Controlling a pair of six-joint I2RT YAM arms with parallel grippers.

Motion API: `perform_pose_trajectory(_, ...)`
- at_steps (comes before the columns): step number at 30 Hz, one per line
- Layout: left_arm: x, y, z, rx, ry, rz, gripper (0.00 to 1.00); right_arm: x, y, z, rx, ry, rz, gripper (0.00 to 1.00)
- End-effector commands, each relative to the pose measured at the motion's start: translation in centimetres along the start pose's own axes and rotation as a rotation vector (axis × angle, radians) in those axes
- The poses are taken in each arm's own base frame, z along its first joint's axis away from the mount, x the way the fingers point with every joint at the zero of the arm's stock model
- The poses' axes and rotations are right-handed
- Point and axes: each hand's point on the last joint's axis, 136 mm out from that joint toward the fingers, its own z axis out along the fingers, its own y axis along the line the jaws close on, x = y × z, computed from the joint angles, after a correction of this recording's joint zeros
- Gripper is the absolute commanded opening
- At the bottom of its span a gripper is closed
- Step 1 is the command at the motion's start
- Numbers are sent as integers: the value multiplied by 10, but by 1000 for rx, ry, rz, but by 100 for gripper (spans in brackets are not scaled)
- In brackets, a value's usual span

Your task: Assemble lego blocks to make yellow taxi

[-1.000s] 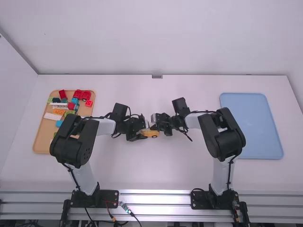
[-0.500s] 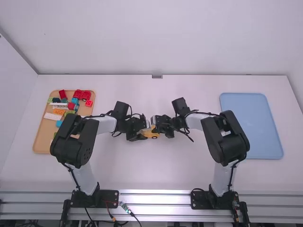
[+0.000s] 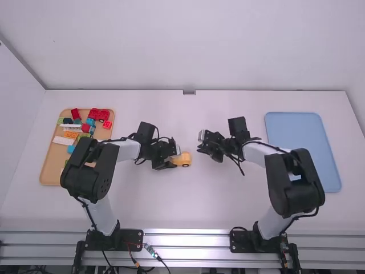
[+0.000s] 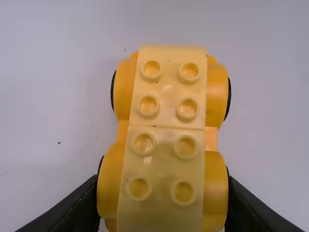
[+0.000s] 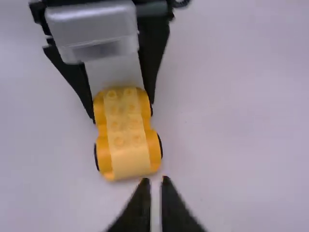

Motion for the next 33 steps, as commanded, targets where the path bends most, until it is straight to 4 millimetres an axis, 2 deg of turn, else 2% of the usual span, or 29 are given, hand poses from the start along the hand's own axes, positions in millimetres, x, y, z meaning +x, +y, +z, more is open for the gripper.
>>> perform_pose_trajectory(1,5,5,1,-12,31,12,64,0,-2,-8,34,-9,130,42)
perform_pose_trajectory(2,6,5,1,-13,34,12,77,1,-2,-8,40,-14,148,81)
perform_pose_trajectory(3,5,5,1,-14,32,13,99,1,-3,-10,50,-17,166,99)
perform_pose_trajectory(9,-1,15,-1,-41,18,32,99,5,-7,-10,75,8,193,99)
perform_pose_trajectory(11,-11,21,-9,-55,14,26,99,5,-12,-10,101,12,223,99)
perform_pose_trajectory(12,-19,26,-20,-61,20,31,99,7,-15,-11,117,23,242,99)
perform_pose_trajectory(14,-23,35,-33,-85,53,22,99,8,-16,-11,126,29,240,99)
perform_pose_trajectory(19,-24,51,-74,-138,196,-26,99,7,-17,-12,130,27,238,99)
perform_pose_trajectory(20,-23,59,-88,-170,229,-78,99,6,-18,-13,132,24,245,99)
perform_pose_trajectory(22,-20,70,-100,-215,257,-135,99,4,-19,-13,137,19,252,99)
perform_pose_trajectory(25,-2,108,-138,-403,345,-306,99,1,-22,-14,147,9,235,99)
perform_pose_trajectory(27,6,119,-150,-468,364,-365,99,0,-23,-14,150,5,231,99)
perform_pose_trajectory(29,26,144,-180,-644,379,-551,99,-1,-26,-15,164,2,251,99)
perform_pose_trajectory(31,42,158,-200,-762,381,-668,99,-1,-28,-15,172,0,268,99)
perform_pose_trajectory(32,58,167,-221,-875,385,-769,99,-2,-29,-15,177,-3,262,99)
perform_pose_trajectory(33,64,170,-228,-915,384,-805,99,-2,-29,-15,177,-4,261,99)
